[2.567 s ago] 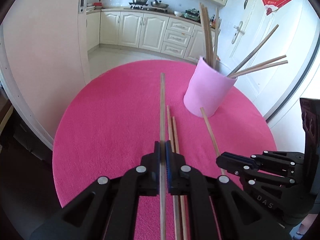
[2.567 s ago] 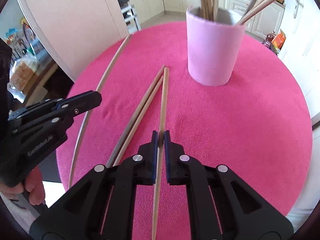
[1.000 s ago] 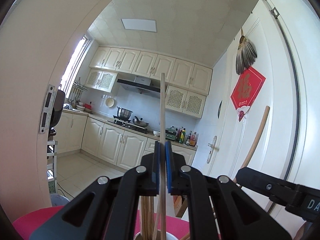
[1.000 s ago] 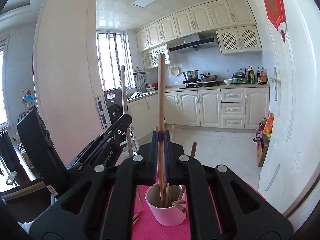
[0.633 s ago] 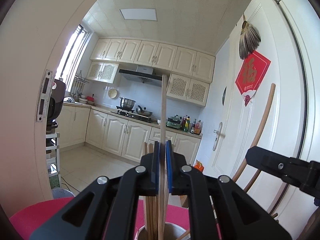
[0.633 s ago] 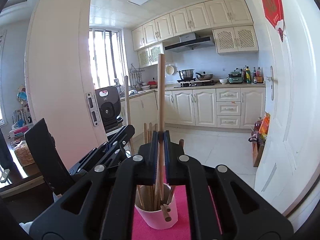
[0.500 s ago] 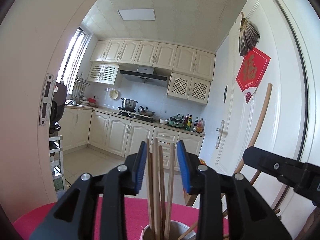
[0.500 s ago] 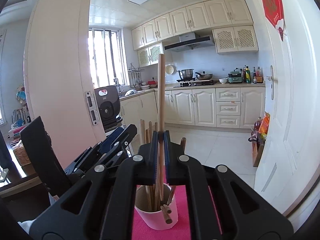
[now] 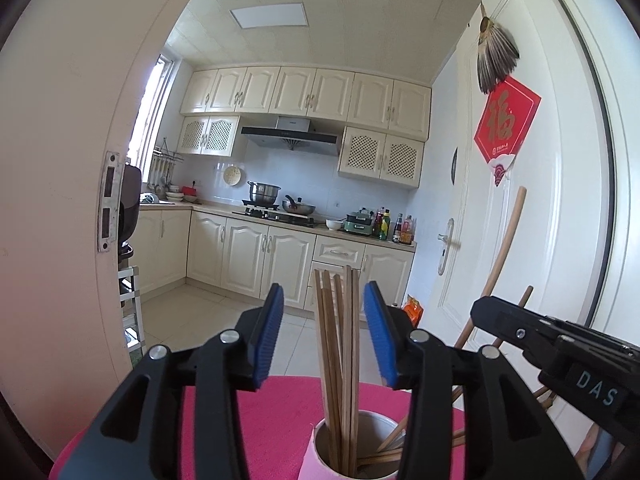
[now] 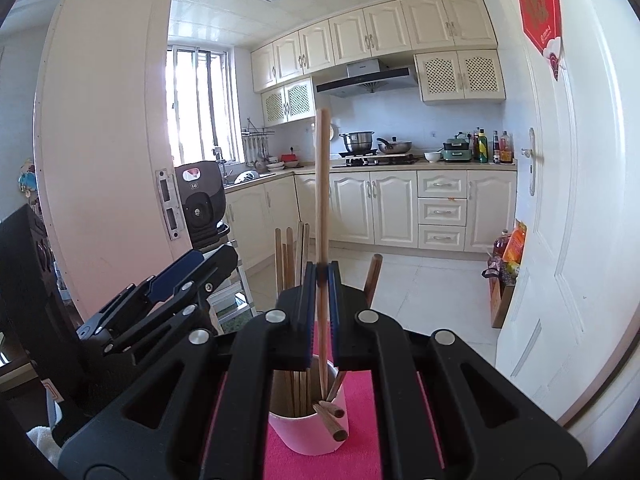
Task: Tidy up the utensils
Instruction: 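Move both open tools back down to the remaining chopsticks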
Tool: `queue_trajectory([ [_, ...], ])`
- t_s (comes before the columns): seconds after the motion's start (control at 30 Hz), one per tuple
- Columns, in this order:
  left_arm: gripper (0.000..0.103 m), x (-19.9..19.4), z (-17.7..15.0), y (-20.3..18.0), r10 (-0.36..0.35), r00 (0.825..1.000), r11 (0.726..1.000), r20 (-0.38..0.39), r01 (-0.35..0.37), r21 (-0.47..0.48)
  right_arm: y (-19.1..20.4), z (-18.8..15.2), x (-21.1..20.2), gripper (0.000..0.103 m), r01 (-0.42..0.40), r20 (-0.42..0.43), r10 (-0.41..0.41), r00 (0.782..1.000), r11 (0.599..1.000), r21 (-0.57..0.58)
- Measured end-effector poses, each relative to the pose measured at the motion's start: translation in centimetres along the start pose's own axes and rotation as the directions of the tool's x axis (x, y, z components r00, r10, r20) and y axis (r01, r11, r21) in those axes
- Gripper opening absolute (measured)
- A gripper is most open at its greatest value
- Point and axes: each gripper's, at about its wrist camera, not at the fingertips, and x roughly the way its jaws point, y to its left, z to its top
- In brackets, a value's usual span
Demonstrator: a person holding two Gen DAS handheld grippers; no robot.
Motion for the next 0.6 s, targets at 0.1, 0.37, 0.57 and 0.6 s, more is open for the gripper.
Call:
queue_trajectory([
  [0.1, 0.047, -0.8, 0.2, 0.3, 0.006, 1.000, 1.000, -0.006, -0.006, 0.001, 0.1, -0.1, -0.2, 0.007, 0.029, -0.007, -0.029, 1.000, 1.000, 0.002],
  [0.37, 0.054, -4.3, 1.2, 1.1, 0.040, 0.999, 0.999, -0.020, -0.040, 0.029, 0.9, 0.7, -2.7, 0.009, 0.046, 0.022, -0.046, 0.999, 0.999, 0.007],
  [0.57, 0.060, -7.8, 2.0, 1.8, 0.066, 0.997, 0.997, -0.033, -0.065, 0.048, 2.2, 1.1, -5.7, 0.020, 0.061, 0.047, -0.060, 0.997, 0.998, -0.007],
  [0.6, 0.061, -8.4, 2.0, 2.0, 0.071, 0.997, 0.996, -0.039, -0.069, 0.051, 2.5, 1.0, -6.4, 0.026, 0.068, 0.054, -0.067, 0.996, 0.998, -0.011],
])
